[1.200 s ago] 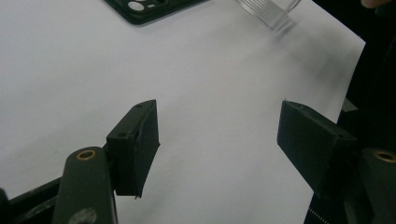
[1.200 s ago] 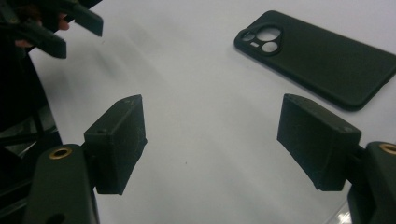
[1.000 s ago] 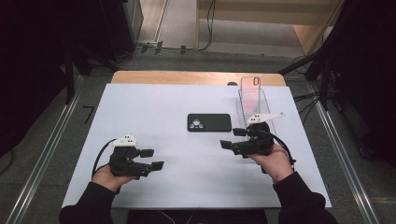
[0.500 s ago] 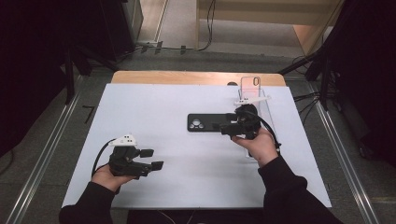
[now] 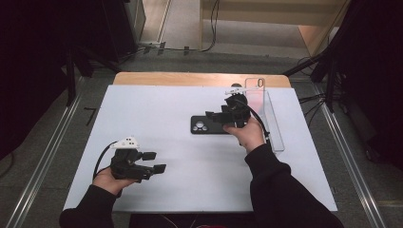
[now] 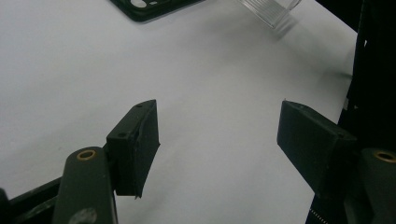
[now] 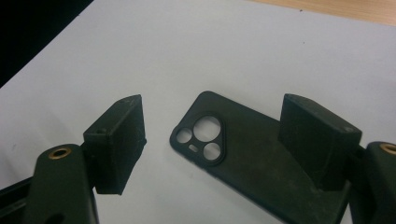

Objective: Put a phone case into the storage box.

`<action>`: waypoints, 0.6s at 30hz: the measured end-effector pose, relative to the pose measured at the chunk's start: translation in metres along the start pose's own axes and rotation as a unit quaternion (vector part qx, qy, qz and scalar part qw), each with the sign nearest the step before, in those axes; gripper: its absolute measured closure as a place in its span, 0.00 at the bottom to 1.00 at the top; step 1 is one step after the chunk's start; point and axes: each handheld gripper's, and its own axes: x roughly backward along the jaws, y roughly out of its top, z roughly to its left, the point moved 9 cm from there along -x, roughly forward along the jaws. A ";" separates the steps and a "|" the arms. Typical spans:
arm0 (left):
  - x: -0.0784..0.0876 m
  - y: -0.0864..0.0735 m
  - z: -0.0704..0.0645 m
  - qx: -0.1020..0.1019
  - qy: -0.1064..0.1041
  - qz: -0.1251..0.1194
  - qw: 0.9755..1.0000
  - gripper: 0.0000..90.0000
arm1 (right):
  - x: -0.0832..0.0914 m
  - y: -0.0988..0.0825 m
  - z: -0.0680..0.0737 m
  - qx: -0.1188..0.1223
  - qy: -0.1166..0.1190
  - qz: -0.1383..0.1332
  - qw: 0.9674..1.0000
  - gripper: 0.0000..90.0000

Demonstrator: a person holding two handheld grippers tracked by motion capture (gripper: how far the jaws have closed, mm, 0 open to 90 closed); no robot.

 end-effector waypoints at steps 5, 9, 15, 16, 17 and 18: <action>0.000 0.000 0.000 -0.001 -0.001 0.001 1.000 0.33 | -0.014 0.005 -0.008 -0.023 -0.006 0.000 1.000 0.24; 0.001 0.001 0.000 -0.004 -0.003 0.000 1.000 0.33 | -0.026 0.009 -0.018 -0.030 -0.022 -0.002 0.999 0.24; -0.001 0.002 0.000 -0.006 -0.005 0.002 1.000 0.33 | -0.040 0.013 -0.032 -0.036 -0.050 -0.003 0.998 0.27; -0.002 0.002 0.000 -0.007 -0.007 0.002 1.000 0.33 | -0.042 0.013 -0.035 -0.036 -0.057 -0.002 0.998 0.29; -0.003 0.002 0.000 -0.009 -0.007 0.005 1.000 0.33 | -0.044 0.013 -0.038 -0.038 -0.059 -0.003 0.998 0.30; -0.003 0.002 -0.001 -0.011 -0.008 0.007 1.000 0.33 | -0.046 0.014 -0.040 -0.041 -0.062 -0.004 0.997 0.32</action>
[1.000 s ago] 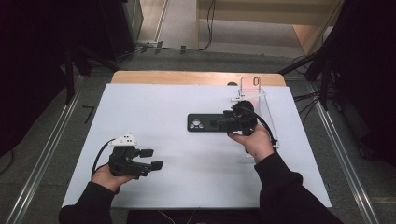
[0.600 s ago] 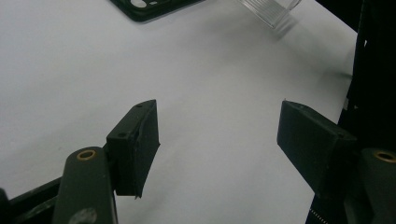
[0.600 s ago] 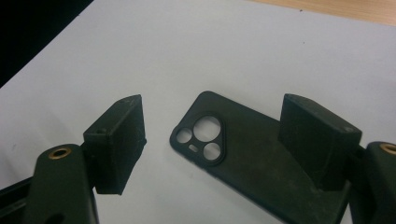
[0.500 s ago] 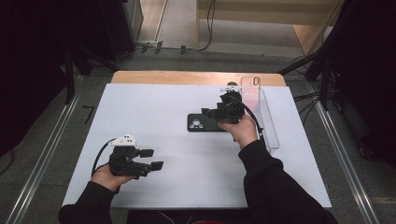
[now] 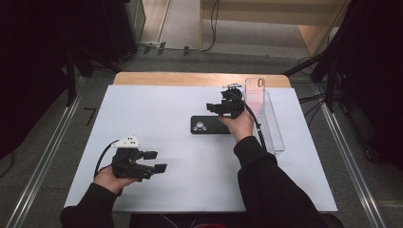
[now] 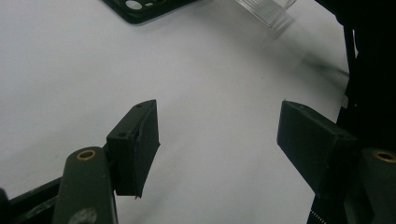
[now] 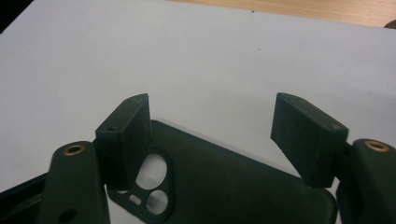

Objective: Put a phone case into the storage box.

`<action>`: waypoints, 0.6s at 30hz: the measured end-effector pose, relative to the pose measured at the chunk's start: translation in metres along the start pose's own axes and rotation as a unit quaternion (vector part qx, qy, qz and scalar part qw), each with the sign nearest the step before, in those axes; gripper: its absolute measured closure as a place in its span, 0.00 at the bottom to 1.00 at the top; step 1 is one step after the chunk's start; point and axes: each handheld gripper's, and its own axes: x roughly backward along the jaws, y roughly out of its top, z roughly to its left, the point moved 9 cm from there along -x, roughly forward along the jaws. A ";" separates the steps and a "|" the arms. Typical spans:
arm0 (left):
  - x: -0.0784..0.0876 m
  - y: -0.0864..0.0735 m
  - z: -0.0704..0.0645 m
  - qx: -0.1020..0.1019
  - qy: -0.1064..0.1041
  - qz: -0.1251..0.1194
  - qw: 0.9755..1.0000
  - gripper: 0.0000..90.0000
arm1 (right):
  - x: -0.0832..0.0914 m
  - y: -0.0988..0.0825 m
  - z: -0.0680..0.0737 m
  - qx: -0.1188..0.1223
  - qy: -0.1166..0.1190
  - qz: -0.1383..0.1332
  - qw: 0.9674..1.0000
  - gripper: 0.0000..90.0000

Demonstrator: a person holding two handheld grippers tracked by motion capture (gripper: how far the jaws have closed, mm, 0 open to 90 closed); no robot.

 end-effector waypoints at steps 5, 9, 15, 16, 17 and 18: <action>-0.001 0.001 -0.001 -0.004 -0.001 -0.002 1.000 0.34 | -0.007 0.000 -0.015 -0.021 -0.012 0.001 1.000 0.58; -0.002 0.001 -0.001 -0.006 -0.003 -0.001 1.000 0.34 | -0.012 -0.004 -0.022 -0.031 -0.023 0.012 0.999 0.72; -0.001 0.001 -0.001 -0.005 -0.003 -0.003 1.000 0.34 | -0.020 -0.008 -0.026 -0.034 -0.027 0.017 0.999 0.94; 0.000 0.001 -0.001 -0.005 -0.002 -0.003 1.000 0.34 | -0.020 -0.008 -0.027 -0.036 -0.026 0.015 0.999 0.96; 0.000 0.001 -0.001 -0.004 -0.002 -0.003 1.000 0.34 | -0.021 -0.008 -0.027 -0.037 -0.029 0.015 0.999 0.97; 0.000 0.001 -0.001 -0.004 -0.002 -0.003 1.000 0.34 | -0.022 -0.008 -0.028 -0.034 -0.033 0.015 0.999 0.97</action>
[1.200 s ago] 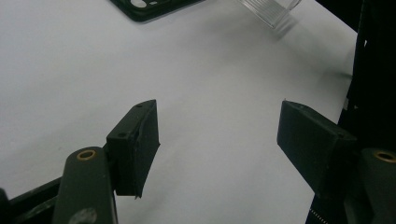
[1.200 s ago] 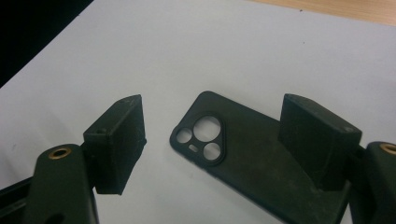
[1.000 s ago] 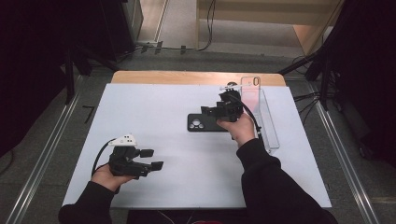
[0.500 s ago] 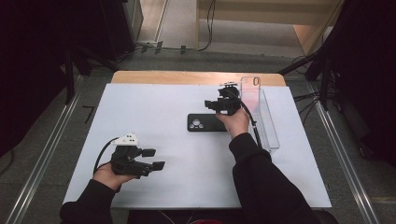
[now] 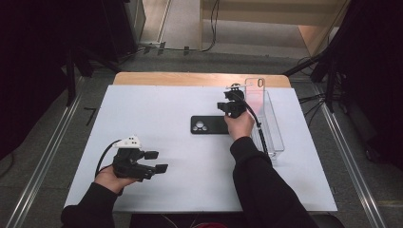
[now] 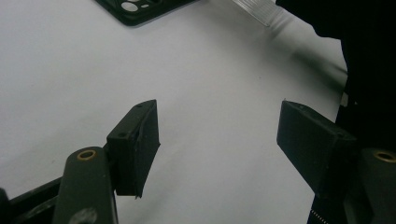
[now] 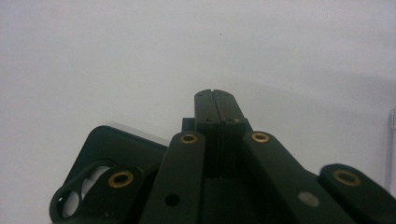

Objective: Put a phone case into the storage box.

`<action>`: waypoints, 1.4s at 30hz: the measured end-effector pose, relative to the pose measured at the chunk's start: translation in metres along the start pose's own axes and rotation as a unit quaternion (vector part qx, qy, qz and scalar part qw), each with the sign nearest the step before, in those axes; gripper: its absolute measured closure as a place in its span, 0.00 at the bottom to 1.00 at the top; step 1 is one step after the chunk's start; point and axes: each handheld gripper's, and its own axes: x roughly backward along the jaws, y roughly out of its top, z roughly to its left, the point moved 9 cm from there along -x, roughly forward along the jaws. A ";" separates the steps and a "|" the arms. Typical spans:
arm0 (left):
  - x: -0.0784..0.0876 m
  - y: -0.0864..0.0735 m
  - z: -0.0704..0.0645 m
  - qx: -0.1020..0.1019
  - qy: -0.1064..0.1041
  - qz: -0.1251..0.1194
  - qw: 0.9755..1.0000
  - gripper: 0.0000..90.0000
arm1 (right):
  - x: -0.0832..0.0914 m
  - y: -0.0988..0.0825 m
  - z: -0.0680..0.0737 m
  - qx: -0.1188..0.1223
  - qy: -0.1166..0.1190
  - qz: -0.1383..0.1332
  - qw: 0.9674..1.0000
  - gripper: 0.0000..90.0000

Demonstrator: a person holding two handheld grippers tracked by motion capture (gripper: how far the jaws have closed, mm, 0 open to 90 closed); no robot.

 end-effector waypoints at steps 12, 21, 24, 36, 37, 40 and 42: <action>-0.001 0.000 -0.001 -0.003 -0.002 -0.001 1.000 0.34 | -0.017 -0.016 -0.002 -0.010 -0.044 0.031 0.998 0.97; -0.001 0.000 -0.002 -0.003 -0.001 0.000 1.000 0.34 | -0.018 -0.029 -0.009 -0.038 -0.044 0.030 0.998 0.97; 0.000 0.000 -0.002 -0.004 -0.001 0.000 1.000 0.34 | -0.015 -0.032 -0.006 -0.032 -0.044 0.031 0.998 0.97; -0.001 0.000 -0.003 -0.006 -0.001 -0.001 1.000 0.34 | -0.003 -0.054 0.010 -0.010 -0.019 0.045 0.999 0.97; 0.000 0.001 -0.003 -0.006 -0.001 -0.001 1.000 0.34 | -0.001 -0.055 0.011 -0.008 -0.019 0.046 0.999 0.97; 0.000 0.001 -0.003 -0.007 -0.002 -0.002 1.000 0.34 | 0.002 -0.060 0.014 0.001 -0.019 0.048 0.999 0.97; 0.000 0.001 -0.003 -0.007 -0.002 -0.002 1.000 0.34 | 0.005 -0.063 0.015 0.001 -0.017 0.052 0.999 0.97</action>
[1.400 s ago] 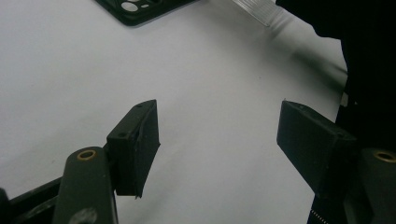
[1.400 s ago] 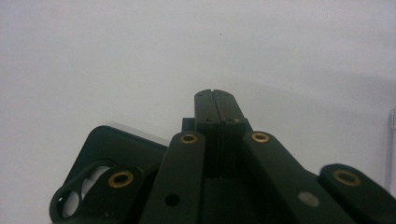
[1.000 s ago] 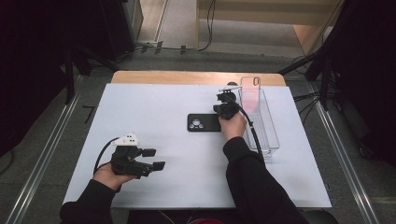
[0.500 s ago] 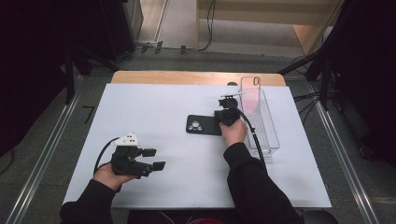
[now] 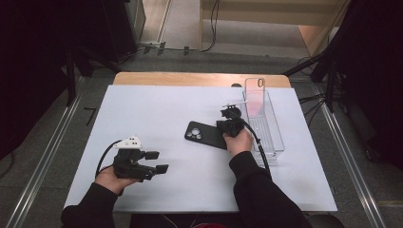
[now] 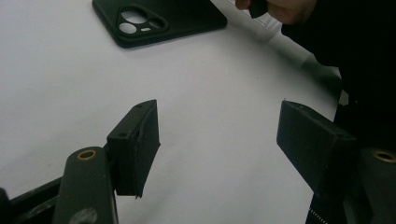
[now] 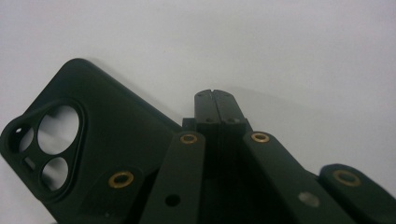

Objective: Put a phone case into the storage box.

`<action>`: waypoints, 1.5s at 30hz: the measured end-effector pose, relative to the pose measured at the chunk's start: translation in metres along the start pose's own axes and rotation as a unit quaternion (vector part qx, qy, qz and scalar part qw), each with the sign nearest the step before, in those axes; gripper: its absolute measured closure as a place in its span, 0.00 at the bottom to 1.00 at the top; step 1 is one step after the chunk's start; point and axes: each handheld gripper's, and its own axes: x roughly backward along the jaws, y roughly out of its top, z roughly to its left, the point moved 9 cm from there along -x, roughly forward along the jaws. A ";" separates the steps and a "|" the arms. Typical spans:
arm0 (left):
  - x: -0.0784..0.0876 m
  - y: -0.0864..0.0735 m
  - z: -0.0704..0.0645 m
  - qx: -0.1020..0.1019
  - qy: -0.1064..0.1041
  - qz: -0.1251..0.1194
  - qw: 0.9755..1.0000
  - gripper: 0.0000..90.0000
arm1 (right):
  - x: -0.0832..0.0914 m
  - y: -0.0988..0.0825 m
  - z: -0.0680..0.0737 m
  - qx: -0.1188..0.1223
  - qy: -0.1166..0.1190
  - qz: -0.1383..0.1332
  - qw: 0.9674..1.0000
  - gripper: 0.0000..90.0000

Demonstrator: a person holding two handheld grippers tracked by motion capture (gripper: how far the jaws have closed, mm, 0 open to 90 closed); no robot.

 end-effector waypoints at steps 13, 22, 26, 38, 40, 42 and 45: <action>0.000 0.000 0.000 0.000 0.002 0.001 1.000 0.34 | 0.012 -0.023 0.012 0.021 0.021 0.008 1.000 0.96; 0.000 0.000 0.000 0.000 0.003 0.001 1.000 0.34 | 0.022 -0.040 0.019 0.032 0.031 0.017 0.999 0.96; -0.001 -0.001 0.000 -0.001 0.002 0.005 1.000 0.34 | 0.028 -0.040 0.015 0.041 0.025 0.008 0.999 0.93; 0.001 0.000 0.001 0.001 0.004 0.001 1.000 0.34 | 0.065 -0.028 0.038 0.095 0.113 -0.013 0.989 0.64; 0.001 0.000 0.001 0.002 0.004 0.001 1.000 0.34 | 0.072 -0.026 0.042 0.095 0.145 -0.018 0.985 0.57; 0.001 0.000 0.002 0.003 0.004 0.001 1.000 0.34 | 0.078 -0.024 0.044 0.103 0.155 -0.028 0.982 0.52; 0.001 0.000 0.002 0.002 0.003 0.000 1.000 0.34 | 0.086 -0.024 0.044 0.125 0.163 -0.030 0.978 0.48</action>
